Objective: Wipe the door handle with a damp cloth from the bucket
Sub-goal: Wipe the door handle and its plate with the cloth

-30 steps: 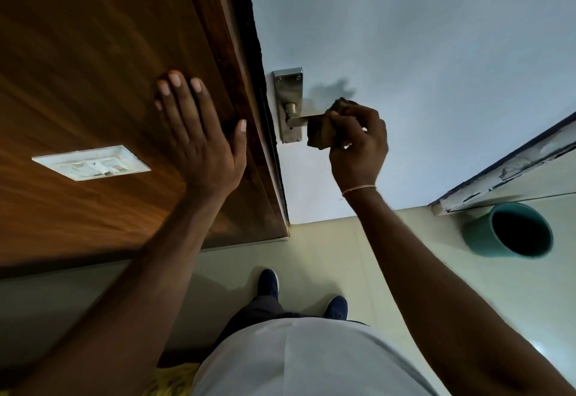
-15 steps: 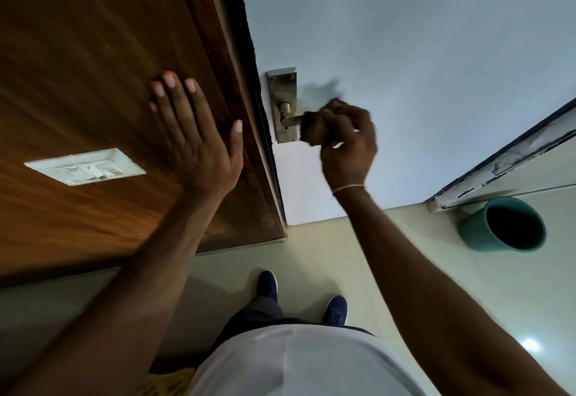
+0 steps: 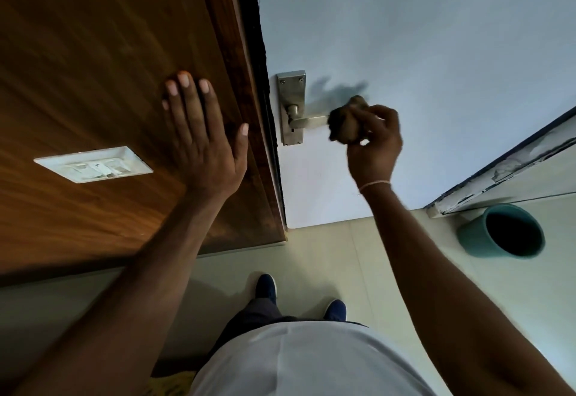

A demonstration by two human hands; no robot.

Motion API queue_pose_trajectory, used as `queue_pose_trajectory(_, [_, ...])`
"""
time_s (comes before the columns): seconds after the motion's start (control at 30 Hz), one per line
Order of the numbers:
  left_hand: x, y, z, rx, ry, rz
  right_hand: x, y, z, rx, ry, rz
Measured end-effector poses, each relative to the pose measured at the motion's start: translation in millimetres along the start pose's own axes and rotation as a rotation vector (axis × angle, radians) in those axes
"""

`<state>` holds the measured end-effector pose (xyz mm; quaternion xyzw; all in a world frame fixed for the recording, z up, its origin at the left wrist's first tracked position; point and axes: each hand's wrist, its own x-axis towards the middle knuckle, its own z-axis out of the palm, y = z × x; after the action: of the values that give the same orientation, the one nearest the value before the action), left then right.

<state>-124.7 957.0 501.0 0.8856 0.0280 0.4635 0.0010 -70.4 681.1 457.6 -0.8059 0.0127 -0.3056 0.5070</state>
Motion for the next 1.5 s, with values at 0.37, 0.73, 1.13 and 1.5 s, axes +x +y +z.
queue_pose_trajectory(0.37, [0,3,-1,0.014,0.004,0.000,-12,-30,23,1.156,-0.151,0.985])
queue_pose_trajectory(0.73, [1,1,1,0.025,-0.002,0.002,-17,-58,35,1.188,-0.202,1.286])
queue_pose_trajectory(1.13, [0,5,-1,-0.011,-0.013,-0.023,3,-46,5,-0.283,-0.187,-0.196])
queue_pose_trajectory(1.5, [1,3,-5,-0.045,-0.031,-0.003,-7,-35,13,-0.410,-0.080,-0.389])
